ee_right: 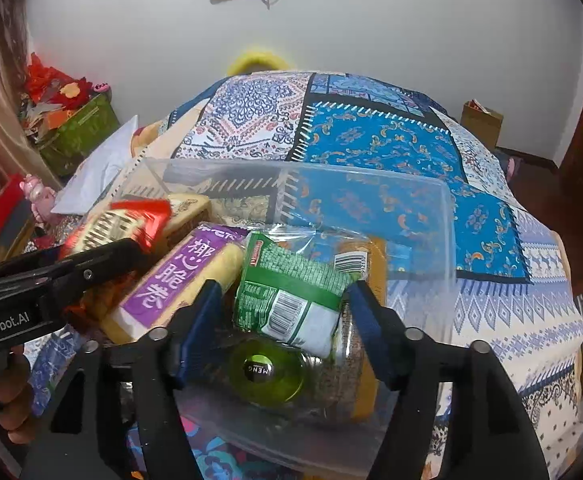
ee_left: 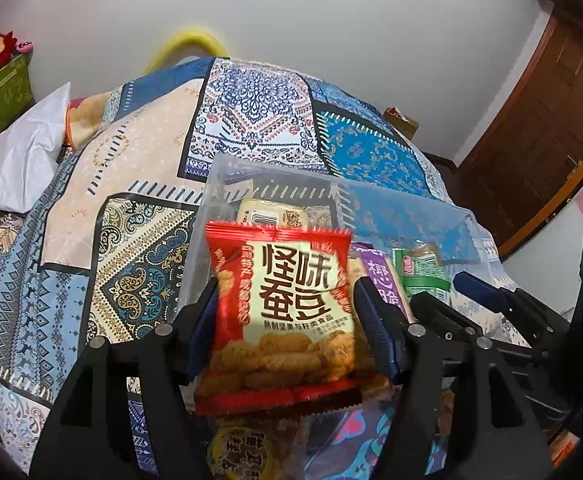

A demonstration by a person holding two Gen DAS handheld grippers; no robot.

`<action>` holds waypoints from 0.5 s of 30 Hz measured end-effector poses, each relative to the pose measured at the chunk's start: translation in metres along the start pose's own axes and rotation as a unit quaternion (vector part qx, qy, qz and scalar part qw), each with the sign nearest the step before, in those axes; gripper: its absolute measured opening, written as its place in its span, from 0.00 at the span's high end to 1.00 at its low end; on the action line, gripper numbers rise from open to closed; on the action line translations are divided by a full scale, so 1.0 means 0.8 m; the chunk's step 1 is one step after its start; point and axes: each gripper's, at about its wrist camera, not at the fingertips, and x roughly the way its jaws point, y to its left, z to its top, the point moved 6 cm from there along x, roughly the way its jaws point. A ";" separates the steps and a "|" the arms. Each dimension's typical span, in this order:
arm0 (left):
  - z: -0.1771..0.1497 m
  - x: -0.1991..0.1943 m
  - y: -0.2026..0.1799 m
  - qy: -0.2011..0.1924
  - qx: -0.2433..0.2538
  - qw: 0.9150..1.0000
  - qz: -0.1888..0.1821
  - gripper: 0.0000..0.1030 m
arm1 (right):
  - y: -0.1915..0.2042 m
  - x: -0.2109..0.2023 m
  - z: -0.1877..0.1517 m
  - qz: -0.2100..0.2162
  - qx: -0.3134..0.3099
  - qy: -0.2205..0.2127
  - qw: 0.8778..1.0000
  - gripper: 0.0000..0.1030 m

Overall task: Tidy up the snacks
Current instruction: 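Release red bag into box with left gripper while right drops green bag, then grasp white-yellow chip bag with left gripper while right grasps peanut candy pack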

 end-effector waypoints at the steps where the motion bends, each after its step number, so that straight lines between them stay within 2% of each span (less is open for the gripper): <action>1: 0.001 -0.005 -0.002 -0.003 0.002 1.000 -0.002 0.37 | 0.000 -0.003 0.001 -0.002 -0.001 -0.003 1.000 0.34; 8: 0.007 -0.056 -0.017 -0.037 0.020 0.999 -0.009 0.34 | 0.000 -0.043 0.009 -0.011 -0.013 -0.033 0.999 0.30; 10: 0.005 -0.075 -0.022 -0.045 0.027 0.999 -0.013 0.34 | 0.000 -0.059 0.008 -0.012 -0.018 -0.043 0.999 0.26; 15: -0.013 -0.118 -0.027 -0.063 0.044 0.997 -0.006 0.31 | -0.002 -0.092 -0.003 -0.018 -0.025 -0.057 0.998 0.25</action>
